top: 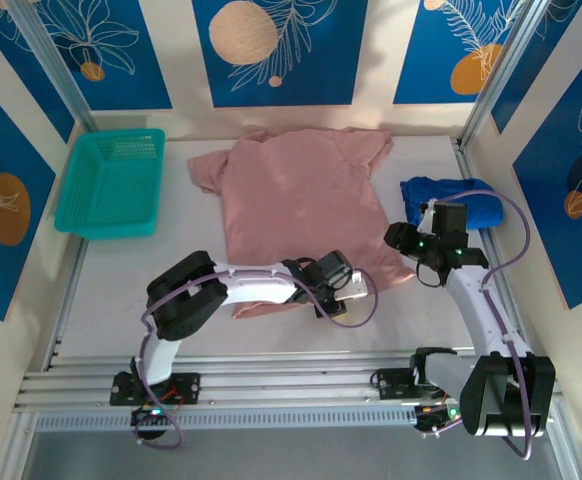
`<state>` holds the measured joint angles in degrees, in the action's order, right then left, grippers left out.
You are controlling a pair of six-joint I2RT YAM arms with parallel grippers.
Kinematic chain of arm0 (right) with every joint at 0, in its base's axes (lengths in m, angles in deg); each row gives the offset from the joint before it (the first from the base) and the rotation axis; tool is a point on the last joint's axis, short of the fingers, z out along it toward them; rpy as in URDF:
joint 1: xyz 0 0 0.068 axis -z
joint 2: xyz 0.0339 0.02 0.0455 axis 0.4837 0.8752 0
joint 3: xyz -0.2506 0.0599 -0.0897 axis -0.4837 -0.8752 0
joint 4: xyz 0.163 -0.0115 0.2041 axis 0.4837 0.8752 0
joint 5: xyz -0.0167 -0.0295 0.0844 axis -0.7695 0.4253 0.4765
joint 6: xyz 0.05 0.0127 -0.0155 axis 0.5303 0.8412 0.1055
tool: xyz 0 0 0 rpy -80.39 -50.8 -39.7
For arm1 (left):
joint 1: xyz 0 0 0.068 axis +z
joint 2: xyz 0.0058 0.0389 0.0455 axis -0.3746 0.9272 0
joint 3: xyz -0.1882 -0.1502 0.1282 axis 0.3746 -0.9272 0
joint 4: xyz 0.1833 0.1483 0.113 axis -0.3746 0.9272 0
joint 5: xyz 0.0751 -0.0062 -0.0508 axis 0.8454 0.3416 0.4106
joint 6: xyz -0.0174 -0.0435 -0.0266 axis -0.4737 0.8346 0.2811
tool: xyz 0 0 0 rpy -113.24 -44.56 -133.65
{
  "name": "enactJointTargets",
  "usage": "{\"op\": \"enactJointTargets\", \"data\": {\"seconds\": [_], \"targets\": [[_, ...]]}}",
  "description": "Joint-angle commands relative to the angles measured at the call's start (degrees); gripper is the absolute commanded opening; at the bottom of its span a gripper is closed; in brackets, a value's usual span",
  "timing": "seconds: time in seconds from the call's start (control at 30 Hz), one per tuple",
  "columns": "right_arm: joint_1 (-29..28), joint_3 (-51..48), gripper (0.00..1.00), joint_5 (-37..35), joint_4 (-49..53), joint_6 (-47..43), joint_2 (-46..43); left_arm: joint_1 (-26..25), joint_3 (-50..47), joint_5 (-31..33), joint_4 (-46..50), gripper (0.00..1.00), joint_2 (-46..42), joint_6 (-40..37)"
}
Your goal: Fold the inside-out t-shirt
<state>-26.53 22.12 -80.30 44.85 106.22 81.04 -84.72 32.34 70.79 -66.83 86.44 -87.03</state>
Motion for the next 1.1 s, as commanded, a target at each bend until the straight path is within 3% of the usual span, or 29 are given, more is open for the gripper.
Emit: {"op": "enactJointTargets", "data": {"seconds": [0.0, 0.17, 0.37, 0.87, 1.07], "targets": [[0.27, -1.30, 0.51, 2.23, -0.04, 0.32, -1.23, 1.03, 1.89, 0.80, 0.88, 0.33, 2.33, -2.08], [0.09, -2.20, 0.51, 2.80, 0.09, 0.61, -2.00, 2.37, 2.36, -2.47, 1.30, 0.12, 2.80, -0.37], [-0.10, -2.67, 0.51, 3.11, 1.31, 0.41, -3.75, 4.15, 2.30, -8.53, 0.81, 0.01, 1.36, 2.67], [-4.24, -4.17, 0.51, 5.80, 3.27, -0.70, -6.90, 10.17, 1.34, -22.88, -1.82, 0.00, -6.14, 11.87], [-9.87, -6.91, 0.49, 9.80, -0.17, -3.65, -9.38, 14.52, 0.25, -22.66, -4.01, 0.00, -9.29, 17.26]]}}
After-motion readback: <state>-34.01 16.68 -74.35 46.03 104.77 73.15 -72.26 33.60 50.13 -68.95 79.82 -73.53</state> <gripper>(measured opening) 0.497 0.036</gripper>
